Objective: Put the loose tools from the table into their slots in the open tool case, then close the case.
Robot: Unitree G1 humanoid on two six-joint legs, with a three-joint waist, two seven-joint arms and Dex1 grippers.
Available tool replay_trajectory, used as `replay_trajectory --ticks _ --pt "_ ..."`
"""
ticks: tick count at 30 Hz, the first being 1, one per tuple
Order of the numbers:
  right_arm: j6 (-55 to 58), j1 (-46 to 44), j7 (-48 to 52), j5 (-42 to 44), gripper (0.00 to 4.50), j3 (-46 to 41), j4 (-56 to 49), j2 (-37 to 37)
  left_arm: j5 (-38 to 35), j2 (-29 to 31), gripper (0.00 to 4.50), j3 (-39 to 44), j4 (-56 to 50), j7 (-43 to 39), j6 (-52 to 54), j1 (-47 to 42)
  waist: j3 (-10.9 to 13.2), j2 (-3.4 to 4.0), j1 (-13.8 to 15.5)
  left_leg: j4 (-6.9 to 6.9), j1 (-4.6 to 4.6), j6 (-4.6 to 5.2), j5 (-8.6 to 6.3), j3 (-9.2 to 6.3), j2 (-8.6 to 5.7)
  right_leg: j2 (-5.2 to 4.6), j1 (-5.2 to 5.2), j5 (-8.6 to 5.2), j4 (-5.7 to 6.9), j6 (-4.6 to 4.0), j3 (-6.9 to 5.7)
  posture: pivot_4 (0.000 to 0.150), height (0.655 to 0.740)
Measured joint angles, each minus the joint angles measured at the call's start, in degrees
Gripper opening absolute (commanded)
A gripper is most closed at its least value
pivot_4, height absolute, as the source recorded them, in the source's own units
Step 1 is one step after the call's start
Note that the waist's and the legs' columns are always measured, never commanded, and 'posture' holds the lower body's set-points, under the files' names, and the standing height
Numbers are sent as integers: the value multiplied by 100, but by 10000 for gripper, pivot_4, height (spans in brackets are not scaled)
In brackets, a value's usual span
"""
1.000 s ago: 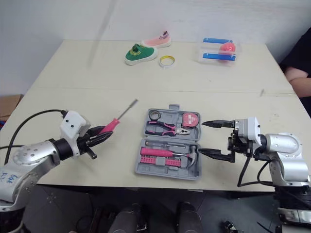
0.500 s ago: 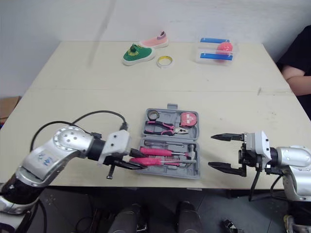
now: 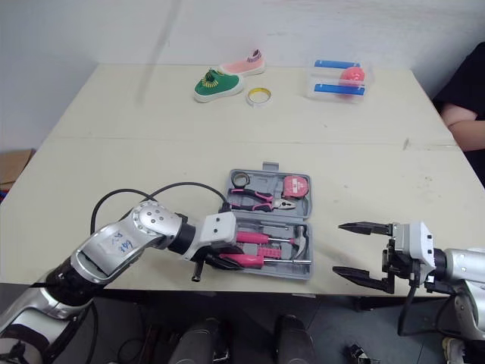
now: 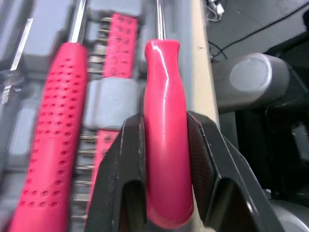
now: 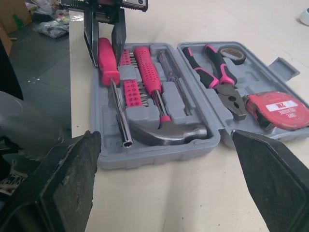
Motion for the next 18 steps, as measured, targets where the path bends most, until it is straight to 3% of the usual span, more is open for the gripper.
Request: replay_trajectory --ticks 2,3,10,16,18 --pt "-4 -7 -38 -1 45000 0 0 9 41 0 5271 -48 0 -11 -8 -45 0 0 1 1 0 0 0 0 0 -1 2 0 0 0 0 1500 7400" --pt "-5 -7 -50 -4 45000 1 0 15 72 9 15422 -75 -1 -19 -42 -63 0 0 4 1 0 0 0 -1 0 -1 2 0 0 0 1 1500 7400" --pt "-17 -25 -86 -39 45000 5 1 17 195 42 41858 -77 -15 -126 -371 -75 0 0 24 11 -1 2 -1 -7 0 -3 7 0 1 0 1 1500 7400" --pt "-32 -40 -90 -49 45000 18 11 18 -233 -185 41858 635 -80 -396 -816 -80 0 0 54 13 -3 4 -3 -8 0 -3 7 0 -1 0 0 1500 7400" --pt "-46 -39 -90 -50 45000 19 11 19 -234 -331 36525 794 -46 -410 -1267 52 0 0 68 17 -3 4 -4 -7 0 -2 8 0 0 0 -4 1500 7400"
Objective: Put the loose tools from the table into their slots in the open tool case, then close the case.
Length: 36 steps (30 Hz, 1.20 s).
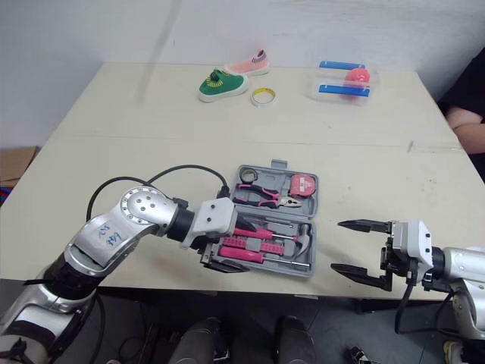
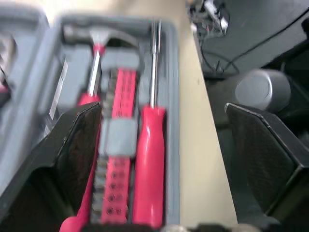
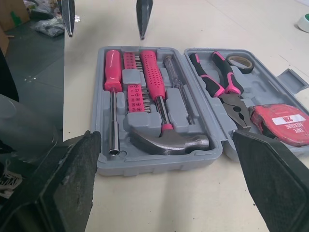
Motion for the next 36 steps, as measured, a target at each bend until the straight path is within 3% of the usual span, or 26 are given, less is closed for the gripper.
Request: replay_trajectory --ticks 3,8,21,36 --pt "-50 22 -43 -40 45000 0 0 34 56 -216 24760 180 295 -56 -942 337 0 0 -3 0 3 0 0 2 1 0 1 0 2 0 -1 1500 7400" --pt "-133 41 -168 -110 45000 0 3 112 263 -674 639 199 937 22 -1878 765 -1 1 27 7 1 7 -6 3 0 -1 1 1 2 1 -2 1500 7400" --pt "-374 281 -284 -188 45000 -2 7 192 984 -920 639 -38 1612 131 -2405 1069 -2 3 48 16 -1 9 -14 2 4 -3 3 3 2 5 -3 1500 7400" --pt "-599 235 -305 -244 45000 -2 307 224 1205 -1036 639 -264 1576 185 -1860 936 -5 7 46 16 6 11 -16 3 5 -4 10 3 2 5 -1 1500 7400"
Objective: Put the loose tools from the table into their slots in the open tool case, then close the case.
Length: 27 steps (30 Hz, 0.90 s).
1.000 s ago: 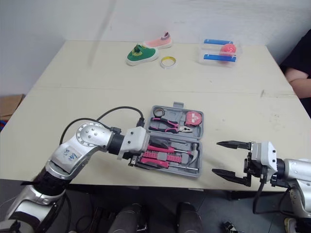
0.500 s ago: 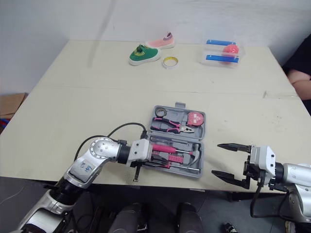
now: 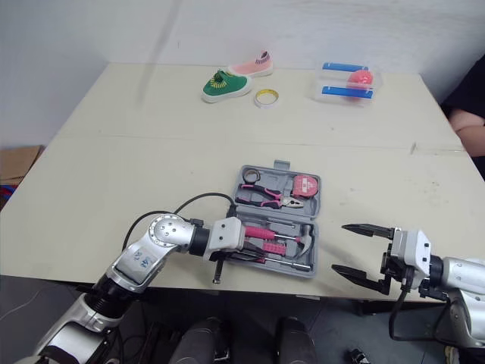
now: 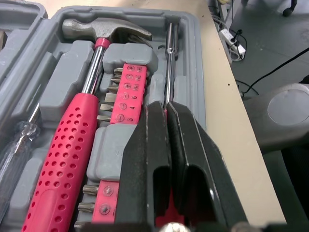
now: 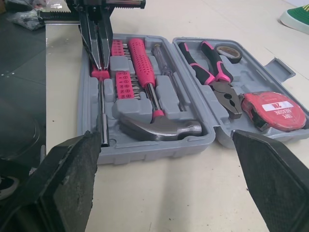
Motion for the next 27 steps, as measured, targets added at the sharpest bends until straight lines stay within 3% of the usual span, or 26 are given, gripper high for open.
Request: replay_trajectory --ticks 10,16,19,21,23,25,27 --pt "158 -101 -336 -75 45000 4 110 28 150 64 639 -55 71 119 -382 76 -67 10 -11 0 13 8 -13 -2 9 -3 12 -2 -4 -4 13 1500 7400" --pt "1524 -381 -1558 -428 45000 92 -117 -101 -859 -174 639 1025 273 31 -654 228 -67 11 -11 1 -11 -13 -1 -14 14 -4 -10 -8 3 -16 20 1500 7400" --pt "1673 -551 -1691 -510 36274 212 -102 -92 -1363 57 0 1756 231 -41 -604 30 -66 12 -15 0 -11 -13 0 -13 14 4 -9 -8 3 -16 6 1500 7400" --pt "1662 -649 -1723 -617 26179 260 -58 -94 -1424 296 0 2097 263 -49 -574 -41 -67 12 -27 -1 -6 -11 -2 -3 13 7 -7 -7 3 -14 -8 1500 7400" --pt "1608 -775 -1725 -772 19026 410 86 -101 -1329 468 0 2198 498 7 -605 -104 -67 12 -29 -1 -6 -6 -4 3 9 8 -8 -4 2 -9 -8 1500 7400" --pt "1523 -914 -1701 -946 7833 626 224 -101 -1069 642 0 2214 920 109 -700 -103 -66 11 -29 -1 -7 -2 -6 7 6 8 -11 -3 0 -6 -5 1500 7400" --pt "1525 -1119 -1652 -1088 113 874 360 -99 -810 678 0 2239 1477 284 -803 -114 -66 10 -33 -1 -7 -1 -6 7 6 8 -12 -2 0 -5 -4 1500 7400"
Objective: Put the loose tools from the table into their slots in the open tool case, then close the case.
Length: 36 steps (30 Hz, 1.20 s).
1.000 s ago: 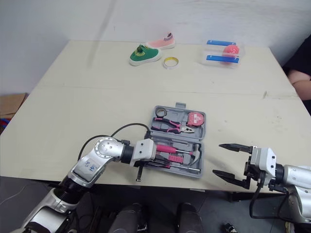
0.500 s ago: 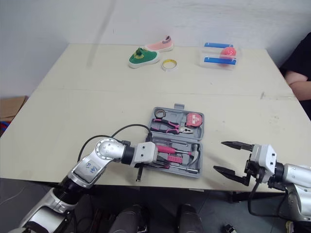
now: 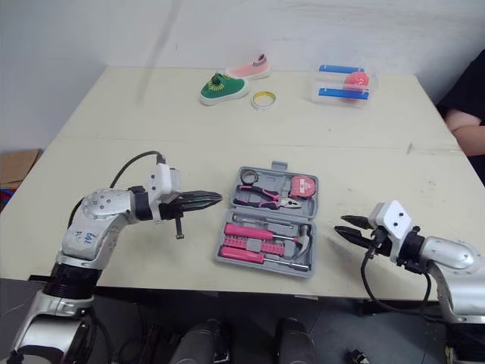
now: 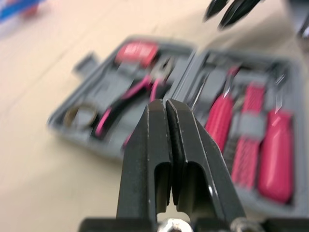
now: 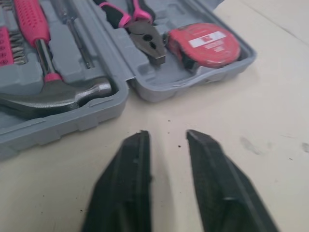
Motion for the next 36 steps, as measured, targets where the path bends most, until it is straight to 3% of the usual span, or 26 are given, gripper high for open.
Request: replay_trajectory --ticks 11,18,26,36 --pt "-610 -827 -2 -694 113 812 860 294 577 -690 0 -442 1269 215 -356 -420 7 -12 -4 4 -5 -1 1 4 -1 -2 -4 4 0 7 1 1500 7400" --pt "-842 -1106 -18 -795 113 1000 1078 579 712 -967 0 -464 1540 338 -325 -541 8 -14 -144 3 -4 -4 1 6 3 2 -3 4 2 7 1 1500 7400" --pt "-925 -1527 -3 -1007 113 1228 1337 845 711 -832 0 -301 1492 265 -381 -290 8 -14 -296 1 3 -12 -1 10 15 5 -3 3 5 6 2 1500 7400" --pt "-950 -2176 74 -1289 113 1644 1652 1386 503 -397 0 318 392 426 52 710 8 -13 -397 -5 3 -28 -1 18 30 11 -19 -6 20 -11 -2 1500 7400"
